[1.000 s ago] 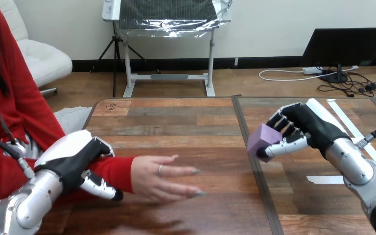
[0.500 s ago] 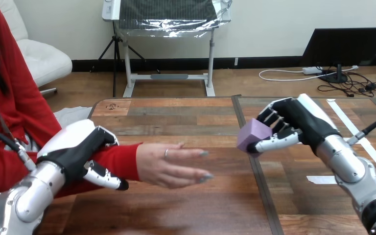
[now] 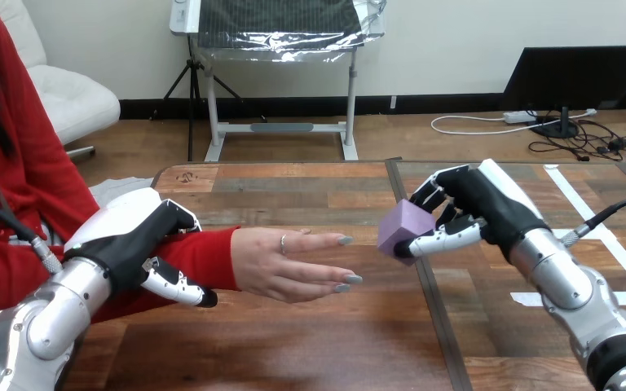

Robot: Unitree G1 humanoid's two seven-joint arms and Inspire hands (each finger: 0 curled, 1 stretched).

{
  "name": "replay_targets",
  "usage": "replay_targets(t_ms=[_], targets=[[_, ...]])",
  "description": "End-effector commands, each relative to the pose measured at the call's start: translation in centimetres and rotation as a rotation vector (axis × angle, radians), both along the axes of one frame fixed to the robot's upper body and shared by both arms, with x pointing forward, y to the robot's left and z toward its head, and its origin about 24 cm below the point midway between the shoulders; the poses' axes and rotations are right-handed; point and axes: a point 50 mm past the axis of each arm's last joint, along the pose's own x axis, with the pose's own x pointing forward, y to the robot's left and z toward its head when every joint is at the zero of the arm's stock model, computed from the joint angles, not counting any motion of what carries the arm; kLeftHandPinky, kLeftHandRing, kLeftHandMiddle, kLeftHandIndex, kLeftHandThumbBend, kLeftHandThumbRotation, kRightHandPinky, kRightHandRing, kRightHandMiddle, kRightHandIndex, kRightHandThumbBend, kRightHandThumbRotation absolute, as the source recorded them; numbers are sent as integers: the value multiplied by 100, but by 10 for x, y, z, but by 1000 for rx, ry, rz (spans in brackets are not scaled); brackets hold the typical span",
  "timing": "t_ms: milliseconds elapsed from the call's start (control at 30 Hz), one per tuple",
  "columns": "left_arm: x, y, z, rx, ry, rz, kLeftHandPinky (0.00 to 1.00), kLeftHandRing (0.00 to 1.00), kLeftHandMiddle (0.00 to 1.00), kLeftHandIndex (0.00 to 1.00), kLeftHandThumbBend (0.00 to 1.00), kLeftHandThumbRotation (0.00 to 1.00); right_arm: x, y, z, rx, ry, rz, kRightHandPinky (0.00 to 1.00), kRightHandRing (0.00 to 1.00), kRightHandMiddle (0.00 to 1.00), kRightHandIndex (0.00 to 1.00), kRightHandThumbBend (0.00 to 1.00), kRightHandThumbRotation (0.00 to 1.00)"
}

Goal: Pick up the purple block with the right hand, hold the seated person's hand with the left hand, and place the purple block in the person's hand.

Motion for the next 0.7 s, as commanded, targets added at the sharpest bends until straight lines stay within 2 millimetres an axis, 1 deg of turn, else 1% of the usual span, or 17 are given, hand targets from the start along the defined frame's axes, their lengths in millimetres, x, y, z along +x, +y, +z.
replay_targets(t_ms=[0, 200, 667], targets=[[22, -16, 68, -34, -260, -64, 26, 32, 40, 41, 76, 0, 13, 14, 28, 45, -132, 39, 27, 31, 37, 44, 84, 0], [23, -19, 71, -45, -272, -69, 27, 33, 40, 41, 77, 0, 13, 20, 31, 68, -145, 60, 27, 32, 37, 44, 84, 0], [27, -26, 75, -61, -293, -76, 27, 33, 40, 41, 79, 0, 12, 35, 34, 121, -174, 108, 23, 28, 34, 44, 84, 0]])
